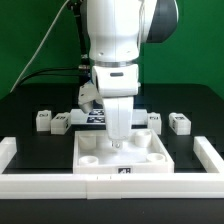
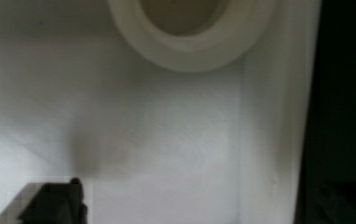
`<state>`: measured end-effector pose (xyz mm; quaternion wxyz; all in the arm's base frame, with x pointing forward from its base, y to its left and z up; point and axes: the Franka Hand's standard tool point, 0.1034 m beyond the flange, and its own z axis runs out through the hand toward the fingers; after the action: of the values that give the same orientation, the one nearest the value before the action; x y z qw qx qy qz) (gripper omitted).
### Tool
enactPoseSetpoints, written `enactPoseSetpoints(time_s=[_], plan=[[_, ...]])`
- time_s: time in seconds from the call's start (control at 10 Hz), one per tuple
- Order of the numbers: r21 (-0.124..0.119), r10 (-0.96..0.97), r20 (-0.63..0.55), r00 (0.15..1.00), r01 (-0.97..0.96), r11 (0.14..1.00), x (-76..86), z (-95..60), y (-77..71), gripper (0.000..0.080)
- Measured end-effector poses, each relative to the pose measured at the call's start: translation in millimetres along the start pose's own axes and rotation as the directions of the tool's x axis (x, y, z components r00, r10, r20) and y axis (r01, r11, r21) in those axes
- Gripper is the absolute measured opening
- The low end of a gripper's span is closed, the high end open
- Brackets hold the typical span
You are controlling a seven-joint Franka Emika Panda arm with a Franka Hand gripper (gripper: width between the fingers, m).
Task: Assemble one leg
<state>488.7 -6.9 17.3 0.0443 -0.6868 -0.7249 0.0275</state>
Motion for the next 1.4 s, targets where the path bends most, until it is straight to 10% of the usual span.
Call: enactPoseSetpoints(time_s=[0.4, 0.9, 1.4], plan=[[0.005, 0.007, -0.001, 1.0, -0.007, 1.0, -0.2, 2.7, -0.5, 0.065], [0.005, 0.007, -0.001, 1.0, -0.007, 1.0, -0.3, 2.8, -0.6, 0.0069], [-0.001, 0.007, -0.001, 1.0, -0.007, 1.0, 0.2, 2.0, 0.9, 0.0064]])
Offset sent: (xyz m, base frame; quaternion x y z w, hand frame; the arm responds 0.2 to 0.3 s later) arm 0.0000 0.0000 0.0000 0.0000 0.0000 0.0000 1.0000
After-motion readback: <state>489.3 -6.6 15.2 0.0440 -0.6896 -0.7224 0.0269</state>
